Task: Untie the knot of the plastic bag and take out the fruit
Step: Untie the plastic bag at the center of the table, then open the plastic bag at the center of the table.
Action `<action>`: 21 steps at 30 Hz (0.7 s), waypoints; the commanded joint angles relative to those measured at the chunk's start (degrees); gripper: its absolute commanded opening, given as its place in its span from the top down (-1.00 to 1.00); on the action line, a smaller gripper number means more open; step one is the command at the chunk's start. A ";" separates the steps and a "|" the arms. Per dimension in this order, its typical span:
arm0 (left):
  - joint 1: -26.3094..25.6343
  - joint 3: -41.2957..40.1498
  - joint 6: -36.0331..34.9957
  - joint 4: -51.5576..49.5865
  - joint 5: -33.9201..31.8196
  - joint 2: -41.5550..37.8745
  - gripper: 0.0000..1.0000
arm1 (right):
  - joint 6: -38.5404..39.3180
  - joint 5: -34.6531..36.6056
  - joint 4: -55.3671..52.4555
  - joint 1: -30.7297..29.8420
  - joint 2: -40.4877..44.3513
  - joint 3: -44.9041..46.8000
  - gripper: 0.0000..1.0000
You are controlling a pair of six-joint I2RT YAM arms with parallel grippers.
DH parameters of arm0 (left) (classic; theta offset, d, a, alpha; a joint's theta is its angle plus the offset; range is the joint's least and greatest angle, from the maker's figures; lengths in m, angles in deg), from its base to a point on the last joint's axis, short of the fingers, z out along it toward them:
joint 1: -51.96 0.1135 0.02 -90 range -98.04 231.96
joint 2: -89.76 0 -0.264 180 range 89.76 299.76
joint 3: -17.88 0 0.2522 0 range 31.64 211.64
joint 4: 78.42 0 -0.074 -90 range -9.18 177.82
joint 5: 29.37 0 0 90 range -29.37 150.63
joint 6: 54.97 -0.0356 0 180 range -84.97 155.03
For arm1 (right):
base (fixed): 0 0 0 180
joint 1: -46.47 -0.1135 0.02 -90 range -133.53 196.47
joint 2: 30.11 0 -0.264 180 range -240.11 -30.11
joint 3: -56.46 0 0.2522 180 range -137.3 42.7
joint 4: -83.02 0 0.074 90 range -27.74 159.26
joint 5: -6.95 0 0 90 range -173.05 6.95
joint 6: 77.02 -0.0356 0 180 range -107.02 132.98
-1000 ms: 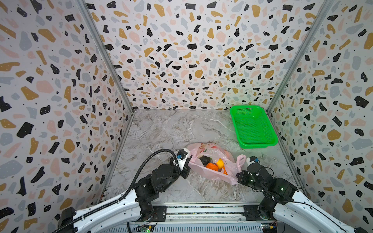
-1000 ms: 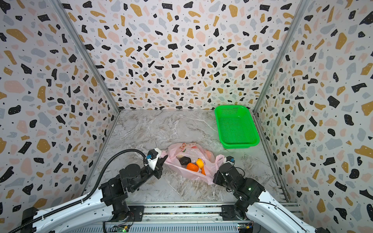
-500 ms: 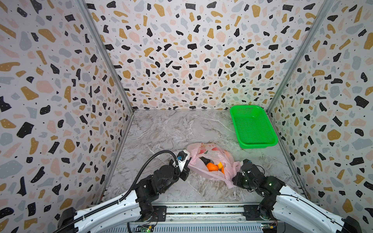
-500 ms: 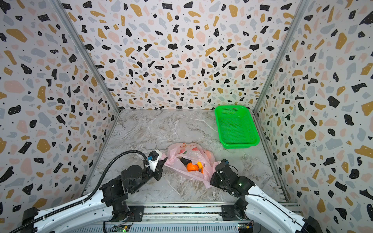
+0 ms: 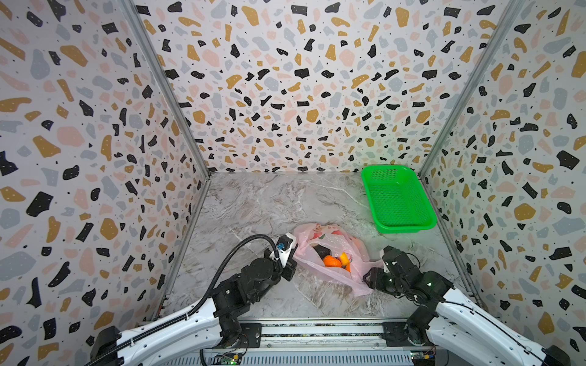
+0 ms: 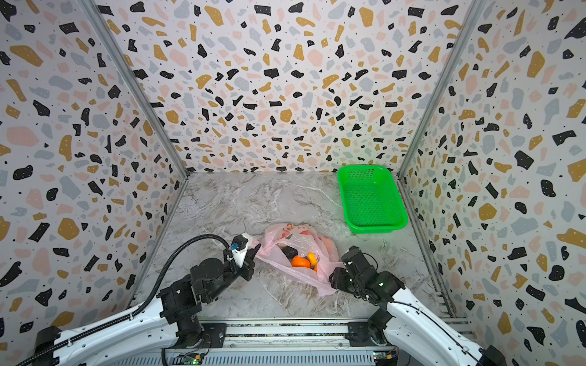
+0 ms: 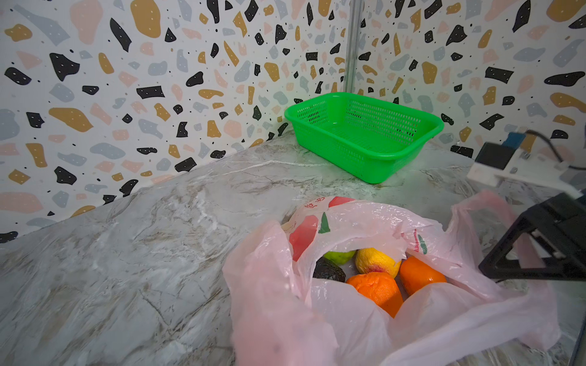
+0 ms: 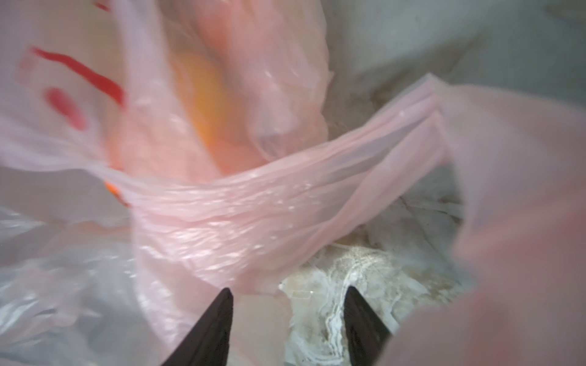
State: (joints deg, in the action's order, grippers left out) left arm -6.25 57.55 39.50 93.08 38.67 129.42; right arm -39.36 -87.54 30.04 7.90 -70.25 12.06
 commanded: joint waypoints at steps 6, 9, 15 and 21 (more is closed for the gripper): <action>0.28 1.94 -1.54 3.31 -0.61 0.39 1.00 | 2.14 5.07 -17.47 0.17 1.86 -17.47 -0.40; 0.28 2.28 -1.76 3.22 -0.59 0.61 1.00 | 2.88 5.32 -22.51 0.24 0.77 -22.49 -0.45; 0.27 2.48 -2.09 3.09 -0.72 0.61 1.00 | 5.78 11.44 -29.99 0.16 -0.86 -33.19 -0.63; 0.22 2.78 -1.96 3.18 -0.43 0.73 1.00 | 16.83 5.02 -23.39 0.13 -8.50 -40.27 -0.65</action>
State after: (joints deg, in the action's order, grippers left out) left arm -6.23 57.94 38.36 93.49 38.67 130.25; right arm -29.70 -79.59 4.60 7.90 -75.67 -26.65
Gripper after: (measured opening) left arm 0.047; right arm 0.825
